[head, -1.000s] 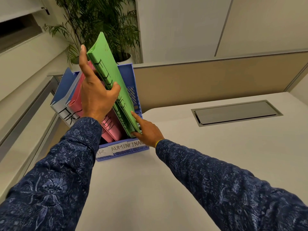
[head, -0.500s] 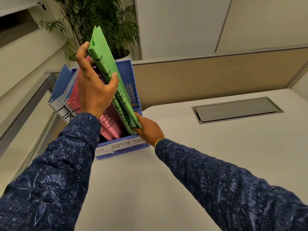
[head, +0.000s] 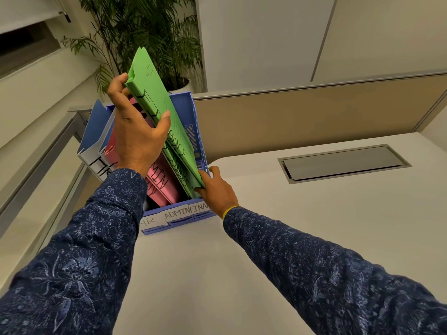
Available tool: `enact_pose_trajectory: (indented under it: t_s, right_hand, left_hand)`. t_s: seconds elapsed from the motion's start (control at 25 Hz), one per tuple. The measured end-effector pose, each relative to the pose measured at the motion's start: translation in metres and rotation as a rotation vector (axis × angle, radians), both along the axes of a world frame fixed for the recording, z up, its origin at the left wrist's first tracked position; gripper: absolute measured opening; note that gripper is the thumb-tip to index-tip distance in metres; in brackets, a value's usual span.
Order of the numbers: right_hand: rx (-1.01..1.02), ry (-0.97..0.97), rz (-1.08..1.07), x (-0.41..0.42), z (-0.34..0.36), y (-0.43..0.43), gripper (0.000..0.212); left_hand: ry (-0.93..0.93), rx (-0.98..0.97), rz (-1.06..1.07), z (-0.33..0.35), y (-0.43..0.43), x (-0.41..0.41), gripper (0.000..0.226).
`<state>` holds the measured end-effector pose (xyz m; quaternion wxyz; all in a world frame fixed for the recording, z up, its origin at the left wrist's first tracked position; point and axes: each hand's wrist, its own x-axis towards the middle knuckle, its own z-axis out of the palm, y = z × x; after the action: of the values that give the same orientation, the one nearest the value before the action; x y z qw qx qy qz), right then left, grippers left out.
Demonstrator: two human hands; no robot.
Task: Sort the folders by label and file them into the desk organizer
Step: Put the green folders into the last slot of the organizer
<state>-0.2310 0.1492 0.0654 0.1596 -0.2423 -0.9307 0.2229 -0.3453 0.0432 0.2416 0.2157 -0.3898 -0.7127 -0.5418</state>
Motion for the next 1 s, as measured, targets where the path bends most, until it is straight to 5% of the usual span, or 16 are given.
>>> enact_pose_trajectory:
  t_s: [0.68, 0.88, 1.0]
  right_hand:
    - [-0.065, -0.076, -0.009, -0.003, 0.004, 0.015, 0.045]
    - [-0.273, -0.052, 0.042, 0.015, -0.01, 0.023, 0.061]
    - [-0.366, -0.008, 0.055, 0.026, -0.015, 0.025, 0.052]
  left_hand:
    - [0.035, -0.126, -0.005, 0.001, -0.006, -0.003, 0.094]
    - [0.036, -0.143, 0.005, 0.001, -0.01, -0.004, 0.093]
    - [0.064, -0.165, 0.031, 0.001, -0.01, -0.004, 0.092]
